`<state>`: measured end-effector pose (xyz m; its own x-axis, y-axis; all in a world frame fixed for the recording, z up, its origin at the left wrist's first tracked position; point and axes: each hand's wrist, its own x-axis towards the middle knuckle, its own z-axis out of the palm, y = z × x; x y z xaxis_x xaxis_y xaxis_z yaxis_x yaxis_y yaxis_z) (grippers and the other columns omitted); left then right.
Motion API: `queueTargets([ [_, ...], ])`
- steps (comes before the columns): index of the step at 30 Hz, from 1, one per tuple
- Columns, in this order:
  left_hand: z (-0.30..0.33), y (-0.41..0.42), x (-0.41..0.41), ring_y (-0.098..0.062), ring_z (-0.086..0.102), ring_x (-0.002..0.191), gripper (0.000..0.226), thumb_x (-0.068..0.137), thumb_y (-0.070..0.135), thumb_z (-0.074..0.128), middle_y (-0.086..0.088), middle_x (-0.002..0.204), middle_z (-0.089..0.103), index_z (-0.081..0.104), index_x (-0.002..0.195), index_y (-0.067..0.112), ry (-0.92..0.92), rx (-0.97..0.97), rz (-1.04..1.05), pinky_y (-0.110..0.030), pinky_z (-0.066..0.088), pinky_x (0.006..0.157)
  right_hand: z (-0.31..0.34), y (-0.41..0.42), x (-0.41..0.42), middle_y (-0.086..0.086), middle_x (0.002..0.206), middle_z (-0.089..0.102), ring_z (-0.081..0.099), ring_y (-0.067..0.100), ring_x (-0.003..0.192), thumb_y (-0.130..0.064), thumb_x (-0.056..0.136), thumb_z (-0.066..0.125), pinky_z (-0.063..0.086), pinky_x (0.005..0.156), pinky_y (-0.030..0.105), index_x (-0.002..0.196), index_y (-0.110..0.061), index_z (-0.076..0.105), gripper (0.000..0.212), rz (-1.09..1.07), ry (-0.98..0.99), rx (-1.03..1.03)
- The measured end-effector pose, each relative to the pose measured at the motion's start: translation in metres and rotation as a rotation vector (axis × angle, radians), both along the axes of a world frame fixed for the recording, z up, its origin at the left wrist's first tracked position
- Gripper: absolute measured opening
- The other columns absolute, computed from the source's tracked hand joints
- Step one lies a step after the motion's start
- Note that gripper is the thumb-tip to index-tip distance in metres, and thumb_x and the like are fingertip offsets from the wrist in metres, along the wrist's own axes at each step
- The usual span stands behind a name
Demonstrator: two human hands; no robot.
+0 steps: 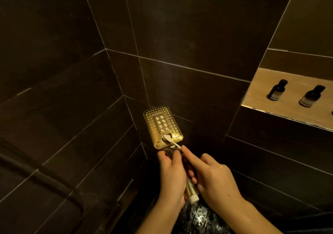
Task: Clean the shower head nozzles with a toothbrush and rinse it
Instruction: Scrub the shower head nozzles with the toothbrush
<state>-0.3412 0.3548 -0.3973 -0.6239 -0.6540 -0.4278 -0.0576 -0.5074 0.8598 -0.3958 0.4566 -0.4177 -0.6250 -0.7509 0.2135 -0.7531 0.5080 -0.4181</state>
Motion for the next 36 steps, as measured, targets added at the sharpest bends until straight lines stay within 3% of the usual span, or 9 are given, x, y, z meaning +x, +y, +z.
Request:
queueTargets([
  [3, 0.001, 0.002, -0.001, -0.013, 0.050, 0.038, 0.009, 0.106, 0.019, 0.044, -0.008, 0.070, 0.057, 0.049, 0.114, 0.018, 0.021, 0.024, 0.088, -0.024, 0.043, 0.035, -0.001, 0.001, 0.002, -0.013, 0.079, 0.046, 0.037, 0.003, 0.049, -0.030, 0.081, 0.041, 0.024, 0.044, 0.009, 0.150, -0.042, 0.025, 0.072, -0.021, 0.001, 0.007],
  [9, -0.003, -0.001, 0.003, -0.016, 0.045, 0.036, 0.014, 0.107, 0.023, 0.040, -0.008, 0.058, 0.053, 0.049, 0.116, 0.019, 0.027, 0.122, 0.024, -0.024, 0.039, 0.034, -0.002, 0.011, 0.003, -0.010, 0.078, 0.051, 0.049, 0.005, 0.049, -0.022, 0.068, 0.065, 0.035, 0.041, 0.018, 0.148, -0.038, 0.036, 0.086, 0.038, 0.085, 0.003],
  [12, 0.001, 0.000, 0.005, -0.015, 0.045, 0.037, 0.013, 0.106, 0.022, 0.040, -0.008, 0.062, 0.052, 0.049, 0.113, 0.015, 0.055, 0.149, 0.008, -0.024, 0.038, 0.035, 0.000, 0.016, -0.008, -0.007, 0.078, 0.053, 0.050, 0.009, 0.048, -0.021, 0.074, 0.058, 0.043, 0.037, 0.026, 0.147, -0.038, 0.032, 0.079, 0.005, 0.167, -0.023],
  [17, 0.003, -0.001, 0.007, -0.016, 0.045, 0.037, 0.013, 0.106, 0.022, 0.040, -0.008, 0.059, 0.053, 0.051, 0.114, 0.018, 0.044, 0.159, 0.009, -0.024, 0.039, 0.036, -0.003, 0.016, -0.003, -0.006, 0.078, 0.054, 0.049, 0.009, 0.048, -0.011, 0.061, 0.082, 0.043, 0.034, 0.027, 0.144, -0.031, 0.042, 0.094, 0.067, 0.230, 0.005],
  [21, 0.003, 0.001, 0.007, -0.015, 0.043, 0.039, 0.015, 0.107, 0.022, 0.040, -0.005, 0.066, 0.053, 0.051, 0.115, 0.016, 0.062, 0.146, 0.019, -0.024, 0.037, 0.037, 0.001, 0.019, -0.015, -0.003, 0.076, 0.054, 0.047, 0.012, 0.045, -0.005, 0.064, 0.077, 0.041, 0.031, 0.029, 0.141, -0.028, 0.049, 0.086, -0.042, 0.232, -0.025],
  [25, -0.002, 0.002, 0.006, -0.015, 0.045, 0.035, 0.011, 0.107, 0.019, 0.038, -0.007, 0.057, 0.054, 0.047, 0.113, 0.017, 0.010, 0.077, 0.023, -0.024, 0.039, 0.035, -0.005, 0.017, -0.005, -0.005, 0.076, 0.052, 0.048, 0.011, 0.047, -0.018, 0.066, 0.078, 0.038, 0.034, 0.027, 0.141, -0.032, 0.048, 0.082, 0.117, 0.283, 0.015],
  [28, 0.000, 0.003, 0.007, -0.015, 0.045, 0.039, 0.012, 0.107, 0.022, 0.039, -0.008, 0.070, 0.052, 0.048, 0.112, 0.016, 0.032, 0.081, 0.027, -0.026, 0.039, 0.037, -0.001, 0.019, -0.020, -0.004, 0.078, 0.054, 0.048, 0.012, 0.046, -0.016, 0.075, 0.064, 0.039, 0.033, 0.029, 0.143, -0.031, 0.046, 0.072, 0.013, 0.268, -0.017],
  [33, -0.002, 0.003, 0.006, -0.016, 0.045, 0.037, 0.011, 0.107, 0.022, 0.038, -0.005, 0.055, 0.053, 0.048, 0.114, 0.021, 0.015, 0.078, 0.007, -0.025, 0.039, 0.036, -0.007, 0.019, -0.010, -0.007, 0.077, 0.052, 0.048, 0.010, 0.047, -0.016, 0.071, 0.067, 0.040, 0.034, 0.028, 0.146, -0.035, 0.039, 0.082, 0.129, 0.230, -0.007],
  [36, 0.001, 0.002, 0.008, -0.016, 0.044, 0.039, 0.011, 0.107, 0.024, 0.041, -0.006, 0.066, 0.054, 0.050, 0.111, 0.019, 0.047, 0.115, -0.011, -0.026, 0.038, 0.037, -0.005, 0.024, -0.021, -0.006, 0.076, 0.053, 0.045, 0.010, 0.045, -0.006, 0.067, 0.076, 0.038, 0.034, 0.026, 0.144, -0.030, 0.045, 0.087, -0.002, 0.176, -0.046],
])
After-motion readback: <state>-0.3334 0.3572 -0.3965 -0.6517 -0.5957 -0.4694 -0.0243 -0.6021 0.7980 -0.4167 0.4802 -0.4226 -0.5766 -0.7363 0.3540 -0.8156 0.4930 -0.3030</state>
